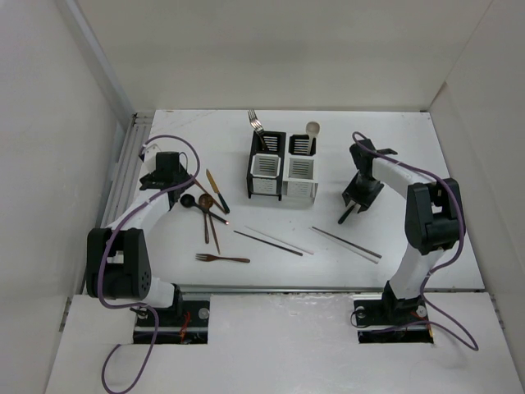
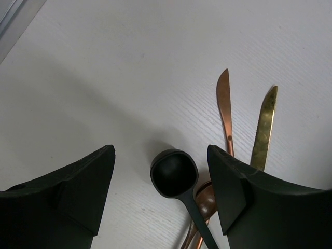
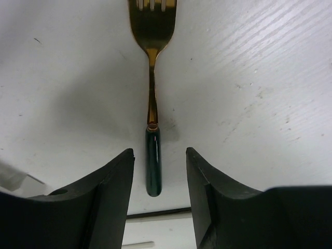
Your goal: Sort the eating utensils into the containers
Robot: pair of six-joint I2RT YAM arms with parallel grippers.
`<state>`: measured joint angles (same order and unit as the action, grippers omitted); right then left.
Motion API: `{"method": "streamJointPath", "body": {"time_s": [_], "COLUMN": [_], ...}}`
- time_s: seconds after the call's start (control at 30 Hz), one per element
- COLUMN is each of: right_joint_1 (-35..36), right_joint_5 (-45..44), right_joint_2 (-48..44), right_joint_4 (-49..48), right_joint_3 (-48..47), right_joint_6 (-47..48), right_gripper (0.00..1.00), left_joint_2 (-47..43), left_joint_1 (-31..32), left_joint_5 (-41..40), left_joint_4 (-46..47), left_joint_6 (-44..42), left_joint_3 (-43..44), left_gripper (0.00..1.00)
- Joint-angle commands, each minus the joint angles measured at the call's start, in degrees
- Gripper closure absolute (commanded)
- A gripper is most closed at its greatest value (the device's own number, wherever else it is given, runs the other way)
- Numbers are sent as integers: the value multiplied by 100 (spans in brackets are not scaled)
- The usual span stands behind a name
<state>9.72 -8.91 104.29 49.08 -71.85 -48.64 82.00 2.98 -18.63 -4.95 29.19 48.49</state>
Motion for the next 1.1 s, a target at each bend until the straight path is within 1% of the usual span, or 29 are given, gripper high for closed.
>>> {"method": "streamJointPath", "body": {"time_s": [0.0,0.1,0.23,0.33,0.43,0.47,0.53,0.6,0.77,0.83,0.87,0.93,0.97,1.03,1.07], "right_joint_1": [-40,-101,-163,-110,-57,-57,-57,-57,-136,-137,-137,-137,-137,-67,-14], "right_joint_5": [-366,-42,529,688,671,671,671,671,724,724,437,145,-170,-479,-681], "right_joint_2": [-155,-155,248,573,628,628,557,505,505,268,128,-293,-400,-671,-751], "right_joint_4": [112,-213,-723,-724,-724,-724,-777,-839,-839,-1189,-1295,-1593,-1664,-1866,-1928], "right_joint_3": [-118,92,207,-12,-66,-66,74,75,75,127,128,-91,-222,-758,-969], "right_joint_6": [573,689,1022,1023,1023,1023,1023,1023,1076,1225,1286,1566,1699,2059,2409], "right_gripper": [50,50,48,47,50,54,76,100,100,100,100,100,100,100,100], "left_joint_2": [-105,-43,18,70,132,132,193,255,308,308,308,308,308,308,308], "left_joint_1": [-26,-26,-79,-79,-79,-79,-79,-79,-79,-79,-79,-79,-79,-79,-79], "left_joint_5": [35,35,158,106,44,44,114,166,220,220,220,220,289,343,343], "left_joint_4": [117,170,170,170,170,170,117,117,170,170,170,170,222,223,223], "left_joint_6": [8,8,8,8,8,8,8,69,69,69,69,69,69,130,131], "left_joint_3": [-15,-15,-15,-15,38,38,38,38,143,196,196,196,196,196,196], "left_gripper": [31,31,31,31,31,31,31,31,31,31,31,31,31,31,31]}}
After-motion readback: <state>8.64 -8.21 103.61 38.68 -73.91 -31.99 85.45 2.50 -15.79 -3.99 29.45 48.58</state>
